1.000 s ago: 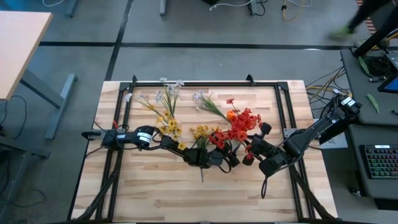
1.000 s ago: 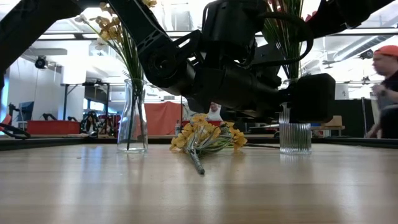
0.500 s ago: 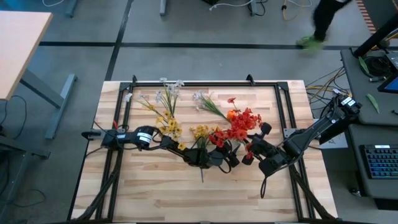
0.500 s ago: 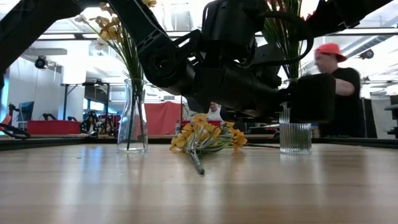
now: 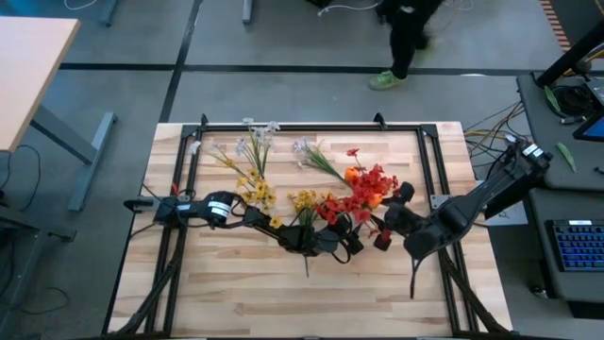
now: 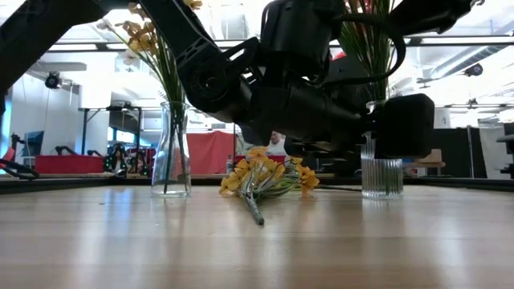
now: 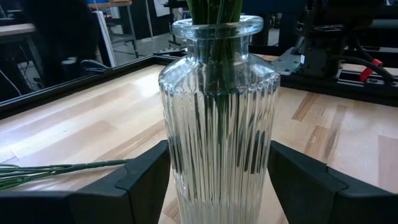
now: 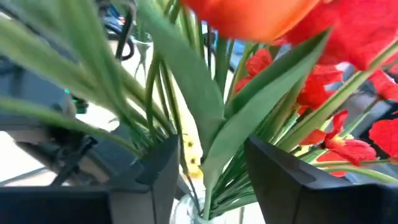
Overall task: Sort flowers into vase by color
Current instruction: Put the yellow flower into the left transparent vase
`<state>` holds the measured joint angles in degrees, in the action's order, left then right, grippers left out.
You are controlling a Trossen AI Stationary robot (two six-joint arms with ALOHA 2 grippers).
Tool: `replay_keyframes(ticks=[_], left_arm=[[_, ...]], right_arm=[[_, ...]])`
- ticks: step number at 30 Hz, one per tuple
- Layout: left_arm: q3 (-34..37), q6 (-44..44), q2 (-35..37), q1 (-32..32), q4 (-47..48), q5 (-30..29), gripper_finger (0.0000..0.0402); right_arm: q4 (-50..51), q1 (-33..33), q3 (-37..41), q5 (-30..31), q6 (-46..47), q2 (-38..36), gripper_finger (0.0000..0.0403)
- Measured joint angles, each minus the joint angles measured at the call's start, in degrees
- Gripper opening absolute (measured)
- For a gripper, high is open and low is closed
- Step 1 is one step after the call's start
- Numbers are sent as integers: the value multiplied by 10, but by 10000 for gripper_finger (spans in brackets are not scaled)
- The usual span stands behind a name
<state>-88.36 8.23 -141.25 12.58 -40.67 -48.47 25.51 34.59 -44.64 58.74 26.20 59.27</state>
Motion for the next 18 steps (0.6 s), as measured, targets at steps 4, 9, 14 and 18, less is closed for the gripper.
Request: replay_keyframes(ticks=[4,9,14,18], left_arm=[[0,0,0,0,-2,0,240],[0,0,0,0,-9,0,240],[0,0,1,1,-10,-2,240],[0,0,2,1,-10,-3,240]], right_arm=[[0,0,0,-22,0,-25,195],[0,0,0,-34,0,-44,214],[0,0,0,-45,0,-49,222],[0,0,0,-50,0,-52,222]])
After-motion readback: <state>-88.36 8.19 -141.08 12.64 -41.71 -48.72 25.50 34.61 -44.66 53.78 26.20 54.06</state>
